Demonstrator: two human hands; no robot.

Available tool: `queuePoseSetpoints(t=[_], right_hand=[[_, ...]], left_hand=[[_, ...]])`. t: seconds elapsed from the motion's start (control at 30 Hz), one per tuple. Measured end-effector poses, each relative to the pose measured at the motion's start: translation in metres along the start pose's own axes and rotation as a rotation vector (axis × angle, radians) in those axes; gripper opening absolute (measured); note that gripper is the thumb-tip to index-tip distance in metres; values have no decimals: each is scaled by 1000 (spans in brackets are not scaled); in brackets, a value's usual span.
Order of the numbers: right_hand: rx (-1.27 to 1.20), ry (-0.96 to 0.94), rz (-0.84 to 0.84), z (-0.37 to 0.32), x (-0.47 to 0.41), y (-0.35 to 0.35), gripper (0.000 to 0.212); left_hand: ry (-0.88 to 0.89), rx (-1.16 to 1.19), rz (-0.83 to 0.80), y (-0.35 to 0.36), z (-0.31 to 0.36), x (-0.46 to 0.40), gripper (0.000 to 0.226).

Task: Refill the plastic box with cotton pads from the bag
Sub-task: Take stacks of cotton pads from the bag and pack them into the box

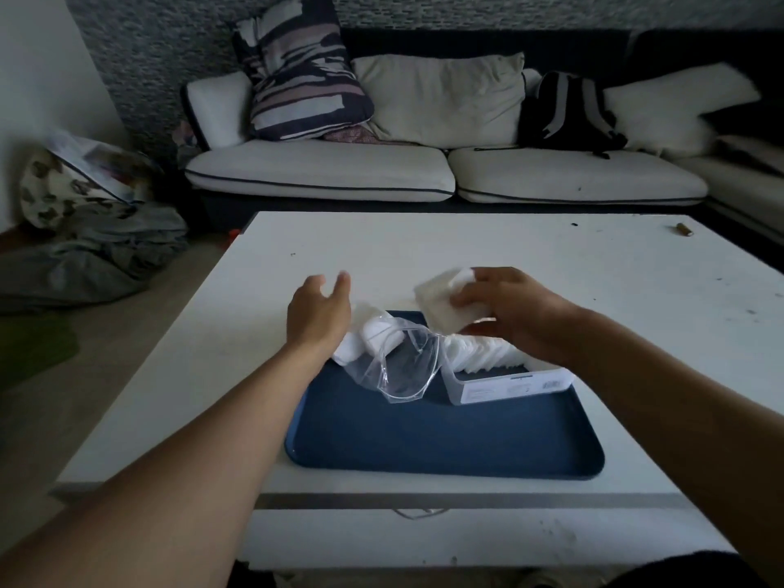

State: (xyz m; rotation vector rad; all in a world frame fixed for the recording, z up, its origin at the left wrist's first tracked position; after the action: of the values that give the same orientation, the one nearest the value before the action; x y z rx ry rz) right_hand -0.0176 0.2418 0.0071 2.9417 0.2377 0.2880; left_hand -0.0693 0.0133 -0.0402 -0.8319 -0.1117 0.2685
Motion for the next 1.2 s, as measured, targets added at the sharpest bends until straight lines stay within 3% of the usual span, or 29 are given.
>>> queuePoseSetpoints(t=[0.07,0.13,0.17,0.4,0.47,0.57,0.63,0.73,0.83,0.93,1.03,1.1,1.2], right_hand=[[-313,7,28,0,0,10,13],[-484,70,70,7,0,29,13],[-517,100,82,9,0,39,15],[-351,48,116,10,2,56,35],[-315,13,134,13,2,56,42],[-321,-36,191,20,1,54,45],[-266,-68,213,21,-1,50,44],[-145,-86,159,12,-1,45,48],[35,-133,94,6,0,37,46],[122,-82,52,8,4,26,29],[144,-12,92,-3,5,4,24],[220,-29,328,-17,3,-27,24],[482,35,555,-22,3,-70,28]], left_hand=[[-62,353,3,-10,36,19,52],[-168,752,-185,-8,67,46,60],[-177,844,-262,-3,77,59,65],[-264,909,-157,4,91,79,64],[-110,761,-69,6,91,77,57],[284,421,99,17,90,82,39],[356,435,123,24,89,81,31],[153,553,75,26,89,71,33],[-169,770,-190,27,86,63,42],[-177,773,-311,34,82,62,43],[40,583,-168,36,80,61,37],[338,353,-37,34,78,60,33],[745,-107,-61,39,78,70,23]])
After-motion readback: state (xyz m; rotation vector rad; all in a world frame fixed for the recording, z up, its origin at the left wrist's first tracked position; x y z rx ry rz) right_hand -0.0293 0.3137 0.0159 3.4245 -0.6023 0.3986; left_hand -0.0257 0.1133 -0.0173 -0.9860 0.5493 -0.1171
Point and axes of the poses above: each hand's wrist, its own x-axis away from the middle knuckle, its own y-axis out of the palm, z = x × y, the point moved 2 cm from there along -x, towards the middle knuckle, and after that the axes turned 15 degrees about -x, right-handed, at the moved point
